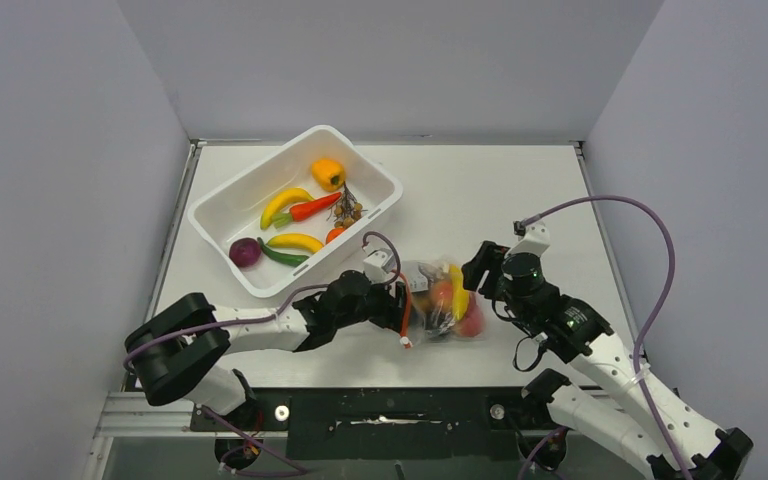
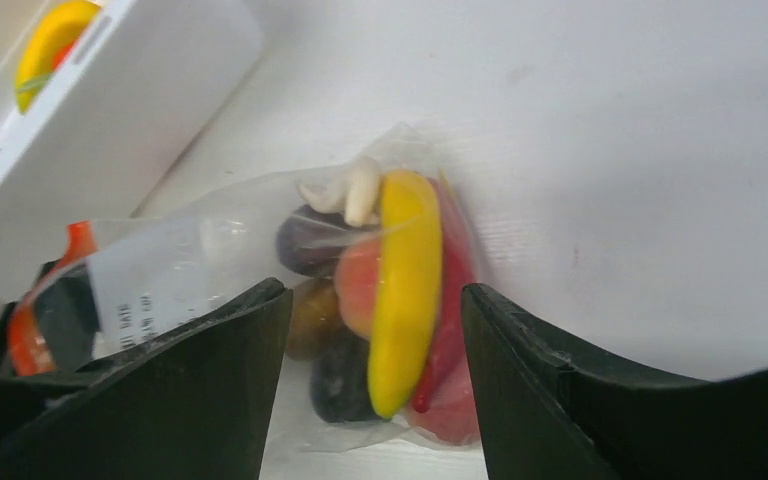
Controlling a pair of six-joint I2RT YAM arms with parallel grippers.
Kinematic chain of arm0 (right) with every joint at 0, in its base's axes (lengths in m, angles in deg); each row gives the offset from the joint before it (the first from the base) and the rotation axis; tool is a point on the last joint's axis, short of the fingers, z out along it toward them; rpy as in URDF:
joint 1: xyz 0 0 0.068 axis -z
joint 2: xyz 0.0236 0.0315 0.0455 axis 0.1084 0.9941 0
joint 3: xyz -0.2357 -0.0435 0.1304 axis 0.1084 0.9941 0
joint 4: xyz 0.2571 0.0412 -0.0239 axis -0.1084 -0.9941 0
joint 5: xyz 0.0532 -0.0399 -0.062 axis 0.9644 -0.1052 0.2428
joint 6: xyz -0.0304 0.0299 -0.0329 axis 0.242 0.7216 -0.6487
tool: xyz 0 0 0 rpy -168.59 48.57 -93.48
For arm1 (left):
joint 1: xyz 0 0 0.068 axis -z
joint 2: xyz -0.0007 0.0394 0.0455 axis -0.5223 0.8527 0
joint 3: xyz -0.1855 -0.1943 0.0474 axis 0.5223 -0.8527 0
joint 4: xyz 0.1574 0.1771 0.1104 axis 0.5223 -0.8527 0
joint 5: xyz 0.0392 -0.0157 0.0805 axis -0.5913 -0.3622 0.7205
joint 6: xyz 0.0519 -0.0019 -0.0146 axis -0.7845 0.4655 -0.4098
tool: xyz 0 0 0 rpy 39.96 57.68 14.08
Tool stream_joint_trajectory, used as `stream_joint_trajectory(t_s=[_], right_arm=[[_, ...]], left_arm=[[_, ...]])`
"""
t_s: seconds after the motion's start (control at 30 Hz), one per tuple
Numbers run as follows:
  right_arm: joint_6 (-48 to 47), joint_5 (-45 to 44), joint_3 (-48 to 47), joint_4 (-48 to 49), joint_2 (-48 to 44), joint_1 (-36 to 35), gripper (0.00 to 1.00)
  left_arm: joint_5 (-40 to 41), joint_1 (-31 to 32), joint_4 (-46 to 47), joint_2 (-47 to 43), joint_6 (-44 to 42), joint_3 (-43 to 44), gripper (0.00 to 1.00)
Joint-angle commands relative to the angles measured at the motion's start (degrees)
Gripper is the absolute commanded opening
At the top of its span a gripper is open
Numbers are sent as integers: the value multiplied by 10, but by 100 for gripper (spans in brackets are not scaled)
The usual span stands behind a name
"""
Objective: Open the zip-top bag and remove the fake food
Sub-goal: Pick up the fake fruit from the zipper food storage bag.
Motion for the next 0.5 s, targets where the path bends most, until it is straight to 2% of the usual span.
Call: stream_joint_trajectory(t_s=[0.0, 0.13, 0.3, 0.47], right_arm=[[28, 10, 31, -10, -17, 30, 63], [37, 10, 50, -7, -21, 31, 64], [46, 13, 62, -9, 1, 38, 65], [52, 11, 60, -13, 18, 42, 77]], left_arm=[[24, 13, 121, 2, -54, -14, 63], [35, 13, 181, 11, -84, -48, 63], [34, 13, 149, 38, -99, -26, 63], [29, 13, 178, 46, -82, -30, 62]])
